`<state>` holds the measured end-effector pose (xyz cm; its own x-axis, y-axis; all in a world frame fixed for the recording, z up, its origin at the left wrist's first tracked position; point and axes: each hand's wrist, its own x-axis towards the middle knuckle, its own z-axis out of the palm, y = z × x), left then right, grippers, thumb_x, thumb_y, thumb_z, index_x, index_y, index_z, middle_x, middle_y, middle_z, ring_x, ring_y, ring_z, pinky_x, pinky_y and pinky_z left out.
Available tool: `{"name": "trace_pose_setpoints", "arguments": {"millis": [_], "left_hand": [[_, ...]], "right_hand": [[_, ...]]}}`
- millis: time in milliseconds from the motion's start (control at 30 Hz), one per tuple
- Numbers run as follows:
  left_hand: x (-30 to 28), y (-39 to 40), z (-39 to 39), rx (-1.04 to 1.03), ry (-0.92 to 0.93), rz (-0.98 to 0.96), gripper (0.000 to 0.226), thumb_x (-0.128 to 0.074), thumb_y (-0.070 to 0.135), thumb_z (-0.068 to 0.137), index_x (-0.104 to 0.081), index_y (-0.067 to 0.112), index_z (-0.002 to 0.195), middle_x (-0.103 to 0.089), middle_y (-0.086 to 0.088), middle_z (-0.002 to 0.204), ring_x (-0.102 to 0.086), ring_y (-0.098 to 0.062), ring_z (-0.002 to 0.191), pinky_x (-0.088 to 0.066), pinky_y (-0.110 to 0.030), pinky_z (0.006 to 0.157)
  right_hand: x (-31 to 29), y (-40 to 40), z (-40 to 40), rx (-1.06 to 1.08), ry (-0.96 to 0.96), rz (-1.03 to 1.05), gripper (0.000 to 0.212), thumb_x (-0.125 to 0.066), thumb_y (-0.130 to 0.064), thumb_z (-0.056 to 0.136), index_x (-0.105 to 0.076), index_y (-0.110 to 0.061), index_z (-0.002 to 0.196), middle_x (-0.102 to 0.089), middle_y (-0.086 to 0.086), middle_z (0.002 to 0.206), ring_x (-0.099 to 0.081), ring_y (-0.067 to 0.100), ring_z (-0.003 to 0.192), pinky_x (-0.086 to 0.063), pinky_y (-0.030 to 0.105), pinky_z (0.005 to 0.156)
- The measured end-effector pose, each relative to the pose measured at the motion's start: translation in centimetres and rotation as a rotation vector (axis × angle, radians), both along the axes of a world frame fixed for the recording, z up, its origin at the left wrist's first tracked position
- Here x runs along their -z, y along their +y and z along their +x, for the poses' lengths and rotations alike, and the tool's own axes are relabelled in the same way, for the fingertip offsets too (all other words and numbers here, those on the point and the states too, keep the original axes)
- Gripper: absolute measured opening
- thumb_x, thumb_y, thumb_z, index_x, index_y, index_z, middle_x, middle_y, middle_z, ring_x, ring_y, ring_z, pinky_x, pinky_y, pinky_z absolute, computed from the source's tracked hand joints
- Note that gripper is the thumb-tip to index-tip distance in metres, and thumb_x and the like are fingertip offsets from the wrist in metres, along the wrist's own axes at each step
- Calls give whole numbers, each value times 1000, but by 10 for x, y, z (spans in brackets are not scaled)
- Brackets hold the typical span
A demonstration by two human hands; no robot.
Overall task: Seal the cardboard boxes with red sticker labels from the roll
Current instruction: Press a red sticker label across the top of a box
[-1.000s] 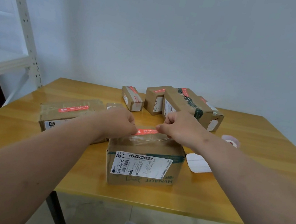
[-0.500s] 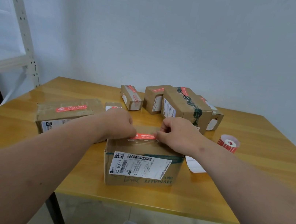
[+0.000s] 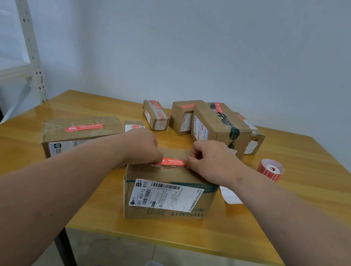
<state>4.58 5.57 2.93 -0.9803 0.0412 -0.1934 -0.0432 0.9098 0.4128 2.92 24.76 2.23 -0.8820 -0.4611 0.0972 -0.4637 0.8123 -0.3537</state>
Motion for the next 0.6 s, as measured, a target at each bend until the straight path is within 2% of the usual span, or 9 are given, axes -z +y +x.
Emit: {"name": "trace_pose_setpoints", "arguments": {"millis": [267, 600], "left_hand": [[2, 0, -3, -8, -16, 26, 17, -61, 27, 85, -57, 14, 77, -50, -5, 78, -49, -19, 75, -41, -32, 69], [1, 2, -3, 0, -38, 28, 18, -61, 27, 85, -57, 13, 76, -49, -5, 78, -49, -17, 76, -41, -30, 69]], "right_hand": [[-3, 1, 1, -10, -17, 11, 22, -60, -39, 93, -58, -19, 83, -55, -9, 78, -48, 3, 70, -33, 19, 57], [-5, 0, 2, -12, -30, 42, 23, -59, -40, 94, -53, -23, 79, -53, -10, 78, -47, 4, 70, -32, 19, 57]]}}
